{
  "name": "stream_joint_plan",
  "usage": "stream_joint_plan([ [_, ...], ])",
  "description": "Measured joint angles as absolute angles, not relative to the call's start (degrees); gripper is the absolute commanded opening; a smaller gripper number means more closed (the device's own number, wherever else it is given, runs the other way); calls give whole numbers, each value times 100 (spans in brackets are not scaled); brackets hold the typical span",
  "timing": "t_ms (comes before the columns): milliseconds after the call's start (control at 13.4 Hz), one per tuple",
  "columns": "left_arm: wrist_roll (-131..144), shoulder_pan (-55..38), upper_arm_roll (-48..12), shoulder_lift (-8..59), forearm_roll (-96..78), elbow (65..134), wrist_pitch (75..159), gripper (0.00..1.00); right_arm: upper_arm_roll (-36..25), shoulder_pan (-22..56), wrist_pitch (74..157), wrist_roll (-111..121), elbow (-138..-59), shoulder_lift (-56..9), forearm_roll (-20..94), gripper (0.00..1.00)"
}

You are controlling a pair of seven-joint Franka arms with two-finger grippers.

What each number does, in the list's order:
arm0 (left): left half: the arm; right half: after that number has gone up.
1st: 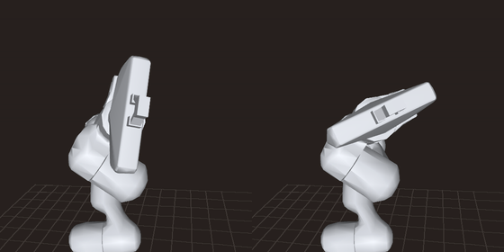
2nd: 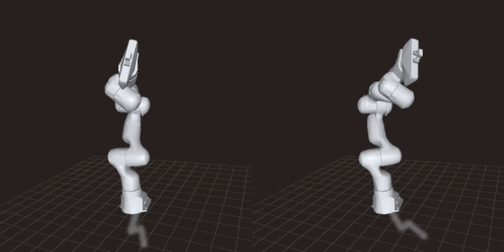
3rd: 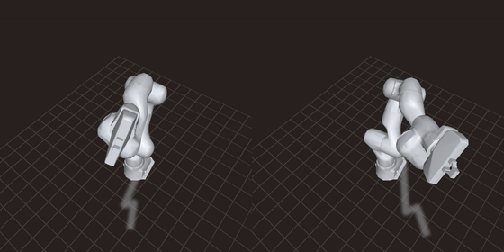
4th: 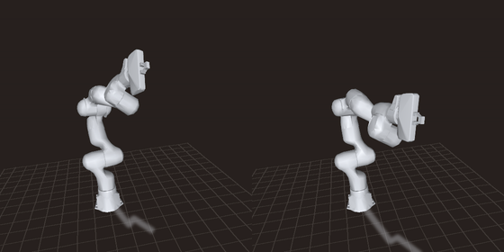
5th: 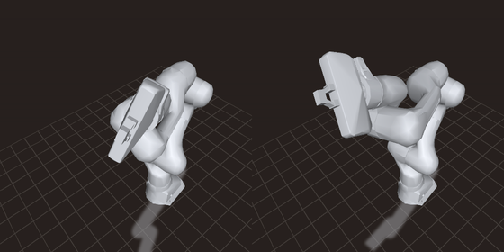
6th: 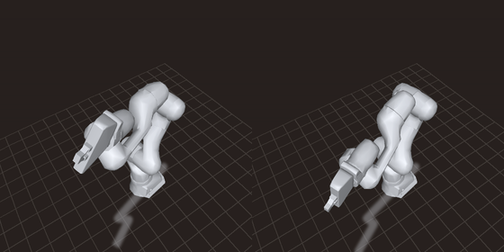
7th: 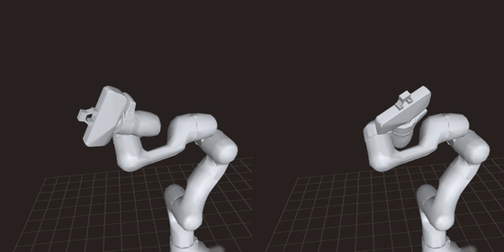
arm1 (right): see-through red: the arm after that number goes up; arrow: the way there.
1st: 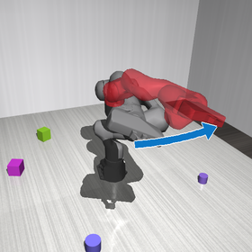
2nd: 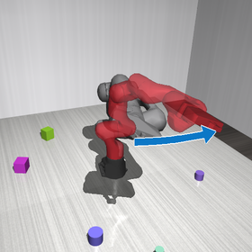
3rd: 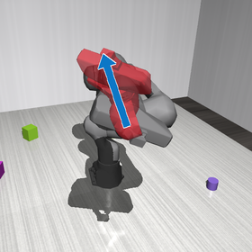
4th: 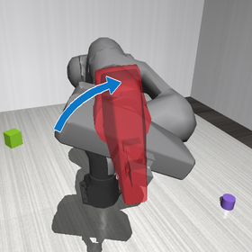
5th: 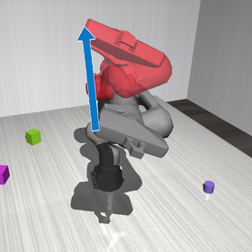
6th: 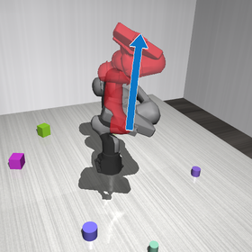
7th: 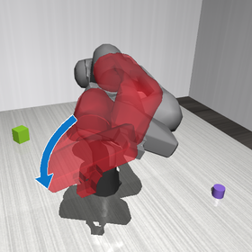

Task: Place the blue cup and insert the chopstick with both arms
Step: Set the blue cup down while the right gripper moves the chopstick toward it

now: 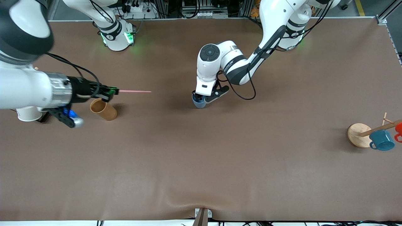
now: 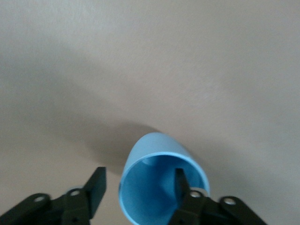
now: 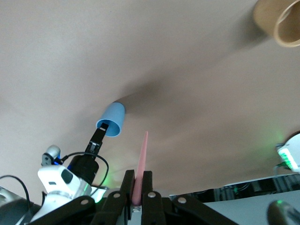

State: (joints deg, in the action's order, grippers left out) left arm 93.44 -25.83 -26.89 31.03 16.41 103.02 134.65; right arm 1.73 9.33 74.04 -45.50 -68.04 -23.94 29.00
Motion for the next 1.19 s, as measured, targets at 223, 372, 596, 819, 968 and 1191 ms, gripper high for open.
stream_joint_plan([
  [223,9333,-2442,-2680,2669,1648,10215,13093,100,175,1189,7824,-4832,-7013,-2501,3010,0],
  [372,9139,-2219,-2684,2309,1648,10186,12804,100,178,1380,8027,-5055,-7074,-2597,3030,0],
  [596,8703,-1914,-2684,1974,1636,9929,12122,100,178,1612,8283,-5465,-7178,-2825,3425,0],
  [819,7943,-1610,-2683,1894,1403,9486,11478,100,177,1653,8474,-5651,-7195,-3119,3704,0],
  [968,7390,-1334,-2683,1819,1208,9306,11236,100,180,1748,8752,-5718,-7295,-3224,3725,0],
  [1191,6533,-924,-2682,1614,963,9241,10955,100,182,2006,9220,-5806,-7590,-3241,3727,0],
])
